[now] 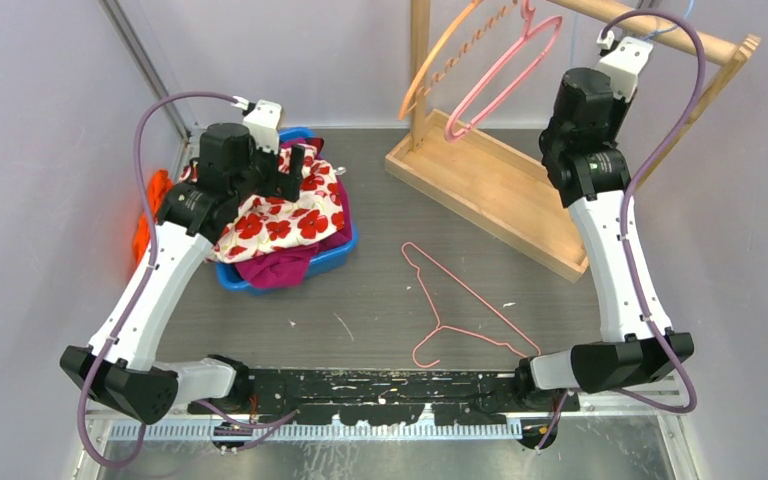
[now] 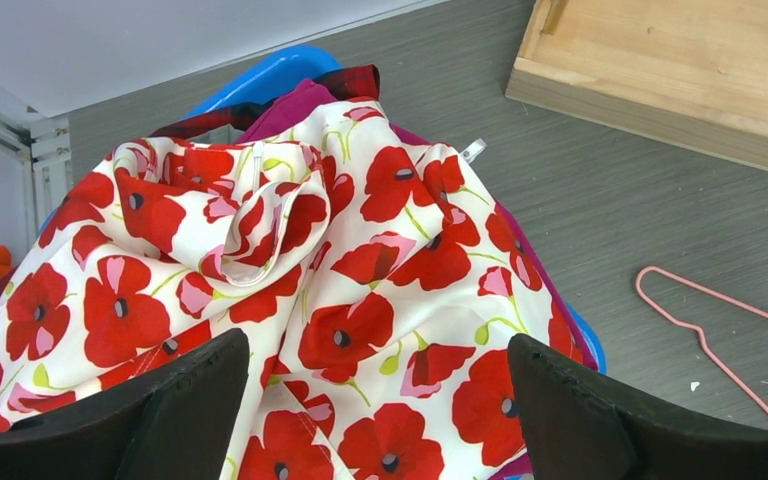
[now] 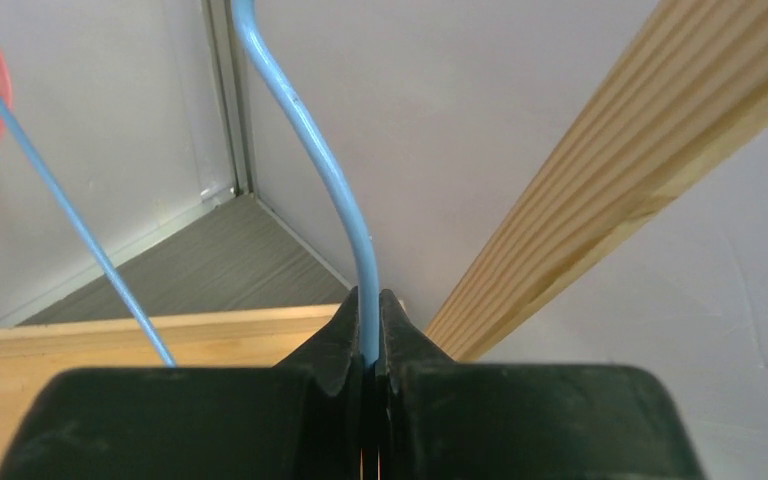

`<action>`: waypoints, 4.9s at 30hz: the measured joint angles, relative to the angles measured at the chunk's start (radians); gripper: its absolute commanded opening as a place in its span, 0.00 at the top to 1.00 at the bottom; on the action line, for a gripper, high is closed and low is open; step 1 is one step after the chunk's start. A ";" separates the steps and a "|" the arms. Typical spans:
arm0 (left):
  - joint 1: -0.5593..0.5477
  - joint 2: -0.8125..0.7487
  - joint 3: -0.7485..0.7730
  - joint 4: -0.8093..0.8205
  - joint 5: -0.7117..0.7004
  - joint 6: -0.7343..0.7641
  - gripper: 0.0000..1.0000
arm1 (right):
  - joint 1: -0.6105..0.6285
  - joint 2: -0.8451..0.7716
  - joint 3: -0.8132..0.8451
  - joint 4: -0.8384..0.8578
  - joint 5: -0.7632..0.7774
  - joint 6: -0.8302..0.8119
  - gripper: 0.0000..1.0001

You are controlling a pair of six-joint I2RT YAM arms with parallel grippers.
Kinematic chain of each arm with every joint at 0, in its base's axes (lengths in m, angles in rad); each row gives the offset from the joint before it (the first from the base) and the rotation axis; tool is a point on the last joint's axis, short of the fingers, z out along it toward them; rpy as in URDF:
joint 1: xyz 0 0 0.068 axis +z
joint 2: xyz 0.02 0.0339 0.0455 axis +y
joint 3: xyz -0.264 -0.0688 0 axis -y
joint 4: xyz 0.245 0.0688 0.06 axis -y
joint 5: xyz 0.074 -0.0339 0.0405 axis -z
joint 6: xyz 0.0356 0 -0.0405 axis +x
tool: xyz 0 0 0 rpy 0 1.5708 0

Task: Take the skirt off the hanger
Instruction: Place the hanger at the clothesline, then pick up the hanger at the center of the board.

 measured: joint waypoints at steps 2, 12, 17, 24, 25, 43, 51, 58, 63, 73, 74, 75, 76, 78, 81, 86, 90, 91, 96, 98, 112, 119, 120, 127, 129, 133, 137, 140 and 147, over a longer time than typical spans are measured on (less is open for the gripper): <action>0.000 0.003 0.000 -0.001 0.000 0.000 0.01 | -0.007 0.008 -0.026 0.000 -0.015 0.026 0.99; 0.000 0.011 -0.006 -0.013 0.005 0.000 0.00 | -0.019 0.025 -0.122 0.005 -0.077 0.130 0.99; 0.000 0.014 -0.006 -0.014 0.021 0.000 0.00 | -0.018 0.020 -0.125 0.002 -0.078 0.150 0.65; 0.000 0.022 -0.016 -0.020 0.045 0.002 0.01 | -0.019 -0.022 -0.174 -0.030 -0.085 0.161 0.32; 0.000 0.022 -0.019 -0.020 0.047 0.003 0.01 | -0.019 -0.038 -0.188 -0.030 -0.090 0.160 0.30; -0.017 0.015 -0.107 0.010 0.033 -0.036 0.01 | 0.011 -0.244 -0.205 -0.013 -0.200 0.161 0.18; -0.025 0.013 -0.113 0.033 -0.042 -0.050 0.01 | 0.184 -0.236 -0.155 -0.014 -0.208 0.074 0.18; -0.034 0.013 -0.113 0.047 -0.054 -0.062 0.01 | 0.328 -0.227 -0.119 -0.065 -0.208 0.056 0.20; -0.037 0.016 -0.113 0.050 -0.053 -0.062 0.01 | 0.408 -0.229 -0.145 -0.159 -0.214 0.110 0.21; -0.039 0.051 -0.112 0.058 -0.053 -0.063 0.01 | 0.564 -0.224 -0.240 -0.362 -0.240 0.241 0.27; -0.039 0.059 -0.112 0.058 -0.053 -0.063 0.01 | 0.592 -0.227 -0.258 -0.377 -0.244 0.261 0.27; -0.039 0.064 -0.112 0.058 -0.053 -0.063 0.01 | 0.620 -0.230 -0.282 -0.398 -0.249 0.280 0.27; -0.039 0.067 -0.112 0.058 -0.053 -0.063 0.01 | 0.640 -0.230 -0.299 -0.417 -0.255 0.295 0.27; -0.039 0.070 -0.112 0.058 -0.052 -0.063 0.01 | 0.690 -0.230 -0.339 -0.456 -0.272 0.325 0.27; -0.039 0.071 -0.112 0.058 -0.049 -0.066 0.01 | 0.730 -0.230 -0.373 -0.509 -0.320 0.356 0.28; -0.040 0.073 -0.112 0.061 -0.048 -0.067 0.01 | 0.735 -0.231 -0.430 -0.545 -0.412 0.406 0.35; -0.041 0.075 -0.112 0.065 -0.048 -0.067 0.01 | 0.735 -0.232 -0.521 -0.544 -0.531 0.437 0.36; -0.041 0.076 -0.112 0.065 -0.048 -0.068 0.01 | 0.735 -0.228 -0.542 -0.544 -0.567 0.442 0.36; -0.043 0.078 -0.112 0.065 -0.048 -0.077 0.01 | 0.735 -0.178 -0.597 -0.536 -0.731 0.449 0.38; -0.043 0.080 -0.112 0.064 -0.048 -0.080 0.01 | 0.735 -0.165 -0.626 -0.514 -0.788 0.451 0.39; -0.045 0.080 -0.112 0.056 -0.050 -0.085 0.01 | 0.735 -0.085 -0.831 -0.350 -0.959 0.508 0.50; -0.048 0.080 -0.123 0.057 -0.043 -0.089 0.01 | 0.728 -0.028 -0.882 -0.274 -0.977 0.530 0.51; -0.048 0.080 -0.129 0.057 -0.041 -0.090 0.00 | 0.725 -0.022 -0.882 -0.262 -0.977 0.530 0.52; -0.050 0.080 -0.144 0.056 -0.033 -0.104 0.01 | 0.671 0.015 -0.882 -0.211 -0.982 0.525 0.52; -0.050 0.080 -0.144 0.056 -0.034 -0.110 0.01 | 0.649 0.030 -0.887 -0.198 -0.984 0.521 0.53; -0.050 0.080 -0.144 0.056 -0.034 -0.111 0.01 | 0.600 0.044 -0.918 -0.174 -0.992 0.517 0.54; -0.050 0.080 -0.144 0.056 -0.034 -0.111 0.01 | 0.578 0.090 -0.926 -0.156 -1.010 0.507 0.56; -0.050 0.080 -0.144 0.055 -0.035 -0.111 0.01 | 0.578 0.106 -0.922 -0.141 -1.026 0.502 0.57; -0.051 0.080 -0.144 0.049 -0.035 -0.112 0.01 | 0.578 0.113 -0.922 -0.126 -1.039 0.500 0.72</action>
